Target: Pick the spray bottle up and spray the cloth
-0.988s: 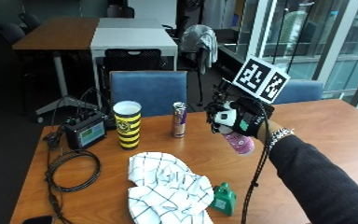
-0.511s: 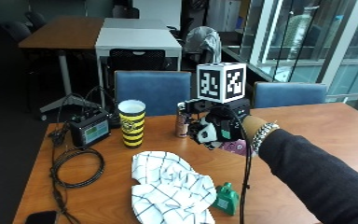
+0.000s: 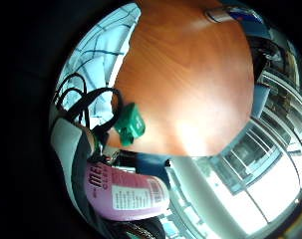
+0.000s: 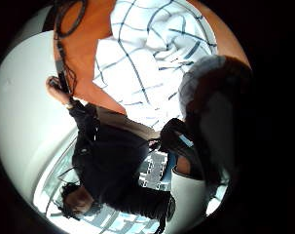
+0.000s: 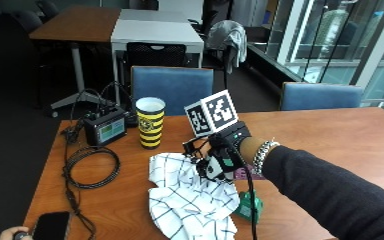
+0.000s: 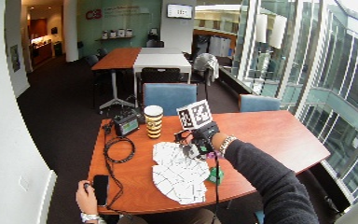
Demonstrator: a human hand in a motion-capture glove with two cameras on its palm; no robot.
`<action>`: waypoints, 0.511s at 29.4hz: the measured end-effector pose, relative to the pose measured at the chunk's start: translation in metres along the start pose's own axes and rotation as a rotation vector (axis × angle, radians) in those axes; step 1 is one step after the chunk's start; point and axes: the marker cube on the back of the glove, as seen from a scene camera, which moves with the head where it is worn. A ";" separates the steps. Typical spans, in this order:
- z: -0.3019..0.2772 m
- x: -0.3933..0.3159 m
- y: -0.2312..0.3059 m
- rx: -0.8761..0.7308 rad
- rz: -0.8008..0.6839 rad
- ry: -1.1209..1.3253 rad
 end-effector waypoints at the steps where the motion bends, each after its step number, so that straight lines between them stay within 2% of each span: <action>1: 0.003 0.000 -0.002 -0.018 0.008 0.013; 7: 0.020 0.000 -0.013 -0.103 0.047 0.066; 15: 0.032 0.002 -0.017 -0.143 0.058 0.071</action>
